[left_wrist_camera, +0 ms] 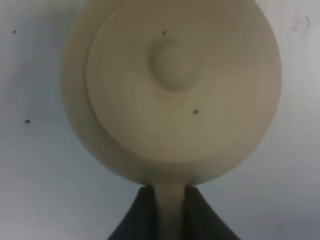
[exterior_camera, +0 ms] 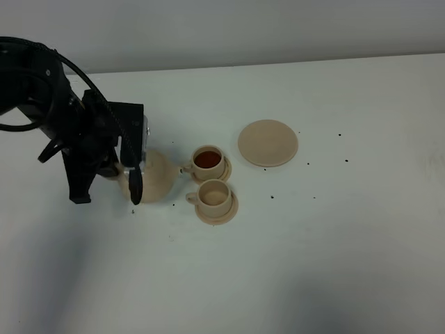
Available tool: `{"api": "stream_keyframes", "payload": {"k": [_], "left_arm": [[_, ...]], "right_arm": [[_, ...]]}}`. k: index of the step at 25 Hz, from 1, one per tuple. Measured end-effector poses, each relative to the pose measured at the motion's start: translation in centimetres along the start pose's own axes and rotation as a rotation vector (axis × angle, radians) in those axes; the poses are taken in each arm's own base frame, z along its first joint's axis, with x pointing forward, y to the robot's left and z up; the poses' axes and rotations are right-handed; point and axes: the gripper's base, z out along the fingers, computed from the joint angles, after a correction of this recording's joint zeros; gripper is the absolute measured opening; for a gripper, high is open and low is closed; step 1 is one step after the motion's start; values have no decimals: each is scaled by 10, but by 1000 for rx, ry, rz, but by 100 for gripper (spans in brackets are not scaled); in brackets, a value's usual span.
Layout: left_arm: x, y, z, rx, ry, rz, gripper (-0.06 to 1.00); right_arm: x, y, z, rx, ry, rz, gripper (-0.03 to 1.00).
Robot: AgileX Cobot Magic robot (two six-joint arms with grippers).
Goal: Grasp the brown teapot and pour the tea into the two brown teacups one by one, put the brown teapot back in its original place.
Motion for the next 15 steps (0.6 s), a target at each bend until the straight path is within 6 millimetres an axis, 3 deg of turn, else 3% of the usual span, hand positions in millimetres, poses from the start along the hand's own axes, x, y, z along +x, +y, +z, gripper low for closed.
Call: {"api": "stream_keyframes", "payload": {"k": [6,15], "left_arm": [[-5,-7,15,-57,-9,102,15],[-29,-4,19,-176,34,208,15]], "right_arm": [[0,0,0,0,0,0,49],[0,0,0,0,0,0,49]]}}
